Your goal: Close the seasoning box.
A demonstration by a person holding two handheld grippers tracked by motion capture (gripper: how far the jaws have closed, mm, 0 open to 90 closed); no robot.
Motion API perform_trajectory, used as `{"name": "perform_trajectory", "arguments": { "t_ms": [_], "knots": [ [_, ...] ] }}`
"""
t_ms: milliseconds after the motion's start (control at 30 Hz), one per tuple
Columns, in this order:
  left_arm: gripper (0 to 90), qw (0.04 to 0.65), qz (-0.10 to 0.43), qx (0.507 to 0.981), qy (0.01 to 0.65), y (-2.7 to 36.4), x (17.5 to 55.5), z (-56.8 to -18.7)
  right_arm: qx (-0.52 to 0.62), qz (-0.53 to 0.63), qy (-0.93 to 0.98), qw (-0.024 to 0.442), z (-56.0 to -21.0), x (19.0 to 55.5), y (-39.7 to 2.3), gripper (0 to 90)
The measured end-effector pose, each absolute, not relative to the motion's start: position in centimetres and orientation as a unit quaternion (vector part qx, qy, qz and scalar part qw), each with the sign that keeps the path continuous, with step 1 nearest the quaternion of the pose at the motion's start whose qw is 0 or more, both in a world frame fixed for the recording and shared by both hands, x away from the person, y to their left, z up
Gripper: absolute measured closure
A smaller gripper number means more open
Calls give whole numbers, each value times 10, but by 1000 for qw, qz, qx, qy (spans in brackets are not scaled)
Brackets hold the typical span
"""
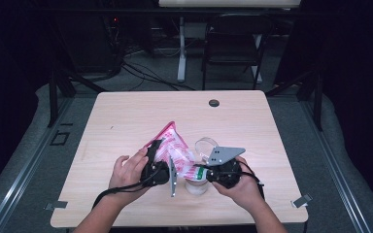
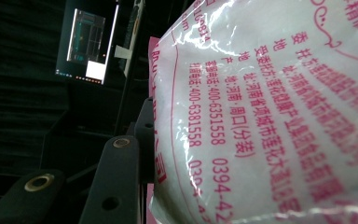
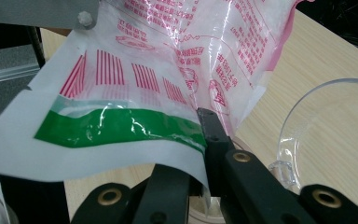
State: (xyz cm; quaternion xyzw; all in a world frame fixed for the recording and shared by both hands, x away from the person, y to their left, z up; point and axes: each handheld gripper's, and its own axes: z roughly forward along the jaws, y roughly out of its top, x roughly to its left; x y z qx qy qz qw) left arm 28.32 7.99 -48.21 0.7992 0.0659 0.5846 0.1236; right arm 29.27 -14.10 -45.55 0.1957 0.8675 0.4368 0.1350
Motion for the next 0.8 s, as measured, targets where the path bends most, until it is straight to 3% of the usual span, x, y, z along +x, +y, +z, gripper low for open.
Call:
{"name": "perform_trajectory", "arguments": {
  "t_ms": [800],
  "knots": [
    [626,121,593,794,57,77,282,-480,203,437,866,135,-458,294,-143,900]
  ]
}}
